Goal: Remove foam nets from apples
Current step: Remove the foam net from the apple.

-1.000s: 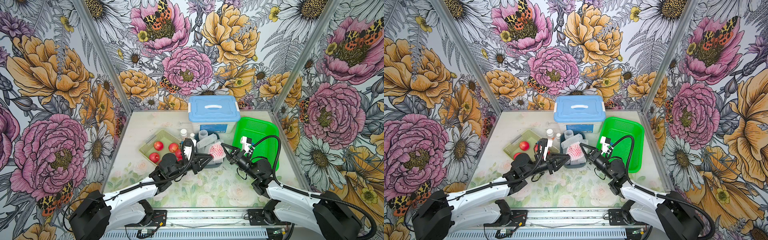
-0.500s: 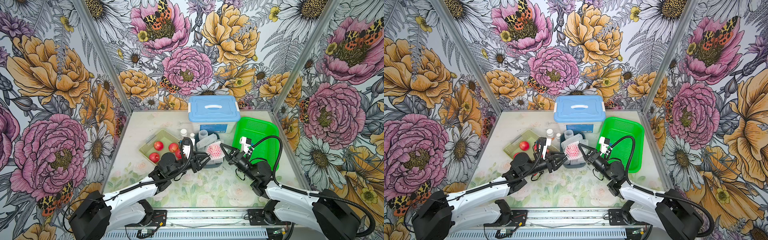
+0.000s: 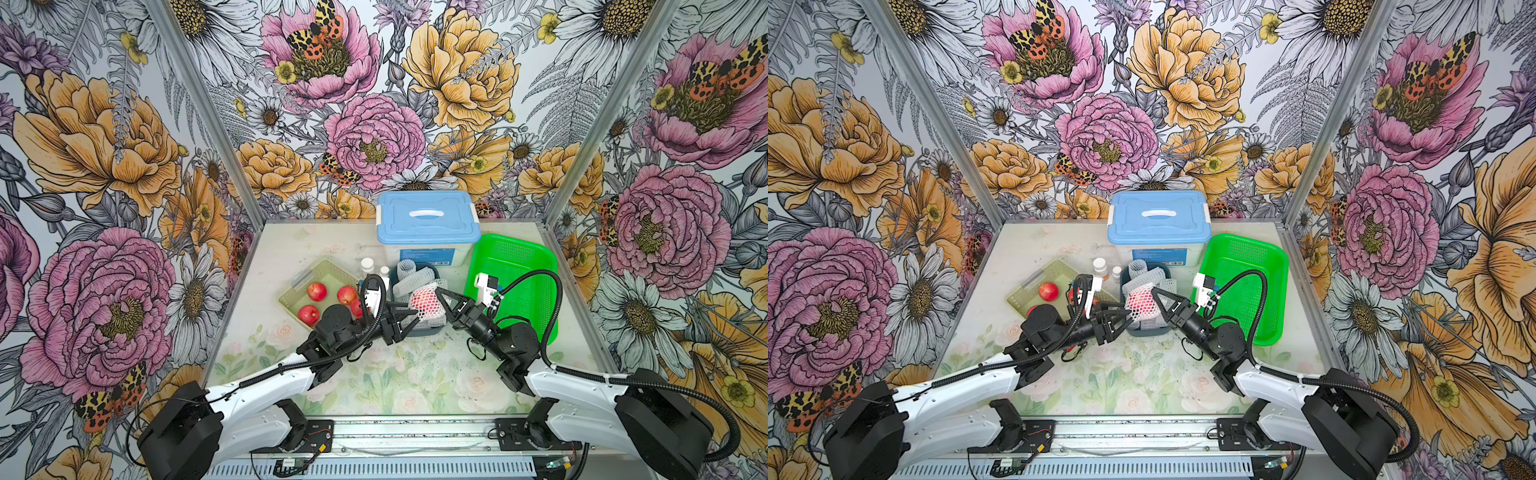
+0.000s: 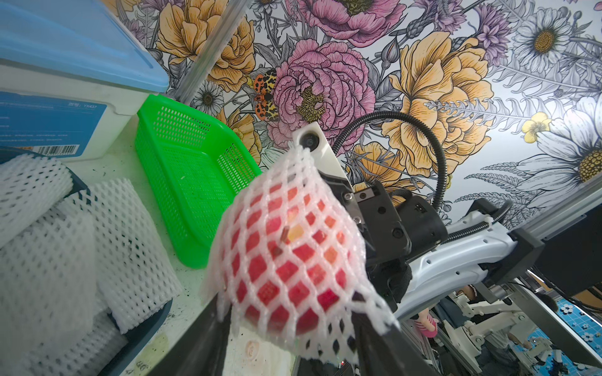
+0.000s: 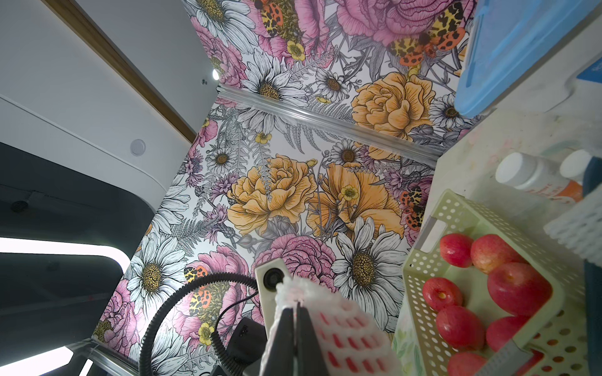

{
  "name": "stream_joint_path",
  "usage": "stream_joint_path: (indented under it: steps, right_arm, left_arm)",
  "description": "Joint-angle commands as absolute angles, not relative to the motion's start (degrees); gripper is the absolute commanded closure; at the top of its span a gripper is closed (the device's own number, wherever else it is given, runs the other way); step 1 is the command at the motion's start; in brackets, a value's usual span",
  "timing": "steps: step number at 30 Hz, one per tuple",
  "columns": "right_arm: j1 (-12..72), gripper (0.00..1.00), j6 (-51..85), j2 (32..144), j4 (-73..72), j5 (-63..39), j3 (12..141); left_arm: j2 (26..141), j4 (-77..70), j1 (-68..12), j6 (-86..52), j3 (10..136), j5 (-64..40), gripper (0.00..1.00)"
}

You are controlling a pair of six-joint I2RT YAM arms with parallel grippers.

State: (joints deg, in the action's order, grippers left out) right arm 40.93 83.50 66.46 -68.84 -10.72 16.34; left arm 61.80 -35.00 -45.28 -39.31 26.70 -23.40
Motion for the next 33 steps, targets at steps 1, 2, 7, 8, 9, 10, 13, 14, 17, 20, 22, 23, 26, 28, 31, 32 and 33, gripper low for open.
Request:
stream_joint_path:
  steps: [1,2,7,8,9,10,13,14,17,20,22,23,26,28,31,32,33]
  right_arm:
    - [42.4,1.0,82.4,68.5,-67.9,-14.4,17.1]
    - [42.4,1.0,82.5,69.0,-68.2,-14.4,17.1]
    - [42.9,1.0,83.5,72.2,-70.8,-14.9,17.3]
    - [43.0,1.0,83.4,72.5,-70.9,-14.8,17.4]
    - [43.1,1.0,83.4,72.7,-71.1,-14.7,17.4]
    - [43.2,1.0,83.4,72.8,-71.2,-14.6,17.5]
    - [43.2,1.0,83.3,72.9,-71.2,-14.6,17.6]
    - [43.2,1.0,83.4,72.9,-71.2,-14.6,17.5]
    - [43.3,1.0,83.5,73.0,-71.5,-14.4,17.1]
    - [43.3,1.0,83.5,73.0,-71.8,-14.2,16.9]
    - [43.3,1.0,83.7,73.4,-72.2,-14.4,16.9]
    - [43.3,1.0,83.8,73.7,-72.5,-14.6,17.0]
    - [43.5,1.0,84.2,74.5,-73.3,-15.5,17.6]
    - [43.8,1.0,84.2,74.6,-73.7,-15.3,17.6]
    - [44.1,1.0,84.0,74.7,-73.9,-15.4,17.7]
    - [44.3,1.0,83.9,74.9,-74.0,-15.5,17.9]
    - [44.6,1.0,83.9,75.1,-74.1,-15.6,18.2]
  left_arm:
    - [60.0,-39.4,-45.5,-38.6,27.8,-24.2,0.39]
    - [60.1,-39.4,-45.3,-38.4,28.1,-24.5,0.38]
    - [61.2,-41.9,-45.3,-39.0,28.7,-25.2,0.34]
    - [61.3,-42.2,-45.3,-39.0,28.9,-25.2,0.33]
    - [61.3,-42.1,-45.3,-38.9,29.1,-25.1,0.32]
    - [61.2,-41.9,-45.3,-38.6,29.2,-24.9,0.3]
    - [60.9,-41.3,-45.3,-37.9,29.2,-24.1,0.29]
    - [60.6,-41.0,-45.3,-37.7,29.3,-23.8,0.29]
    - [60.0,-40.1,-45.3,-36.9,29.2,-22.2,0.28]
    - [59.7,-41.0,-45.3,-36.9,28.9,-21.0,0.24]
    - [59.8,-41.4,-45.3,-36.5,29.0,-20.5,0.2]
    - [59.8,-41.2,-45.2,-36.3,29.2,-20.5,0.2]
    - [60.2,-40.5,-45.2,-35.6,30.2,-20.9,0.19]
    - [60.6,-40.9,-45.2,-35.7,30.7,-21.5,0.19]
    - [61.6,-41.4,-45.4,-35.9,31.4,-22.4,0.19]
    - [61.9,-41.5,-45.5,-36.0,31.6,-22.4,0.19]
    - [62.2,-41.7,-45.6,-36.0,31.8,-22.5,0.18]
